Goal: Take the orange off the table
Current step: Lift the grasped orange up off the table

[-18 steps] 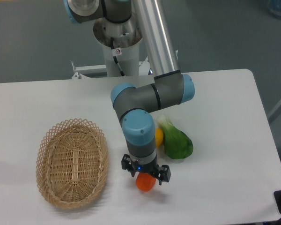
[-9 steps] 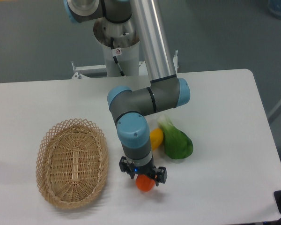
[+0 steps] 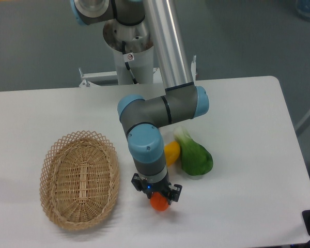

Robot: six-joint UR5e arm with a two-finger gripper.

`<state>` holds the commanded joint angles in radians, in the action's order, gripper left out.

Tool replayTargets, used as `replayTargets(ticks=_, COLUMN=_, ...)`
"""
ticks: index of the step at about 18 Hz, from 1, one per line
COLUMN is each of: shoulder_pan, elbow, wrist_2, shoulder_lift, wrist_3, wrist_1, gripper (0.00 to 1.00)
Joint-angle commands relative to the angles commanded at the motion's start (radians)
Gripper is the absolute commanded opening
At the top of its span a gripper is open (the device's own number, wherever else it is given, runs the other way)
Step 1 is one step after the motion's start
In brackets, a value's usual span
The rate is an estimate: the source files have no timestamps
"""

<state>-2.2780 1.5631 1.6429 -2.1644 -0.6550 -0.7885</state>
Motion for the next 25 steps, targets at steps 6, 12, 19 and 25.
replayTargets(ticks=6, shoulder_pan=0.0, elbow=0.005, wrist_2=0.0, shoulder_lift=0.002, wrist_3=0.0, wrist_1=0.0, gripper=0.44)
replayTargets(ticks=12, shoulder_pan=-0.008, elbow=-0.014, wrist_2=-0.012, shoulder_lift=0.024, wrist_3=-0.015, wrist_1=-0.002, gripper=0.44)
replayTargets(ticks=19, shoulder_pan=-0.064, elbow=-0.104, wrist_2=-0.095, shoulder_lift=0.124, wrist_3=-0.124, wrist_1=-0.125, gripper=0.44)
replayTargets(ticks=25, shoulder_pan=-0.098, elbow=-0.25, wrist_2=-0.166, shoulder_lift=0.198, wrist_3=-0.239, wrist_1=-0.362, gripper=0.45)
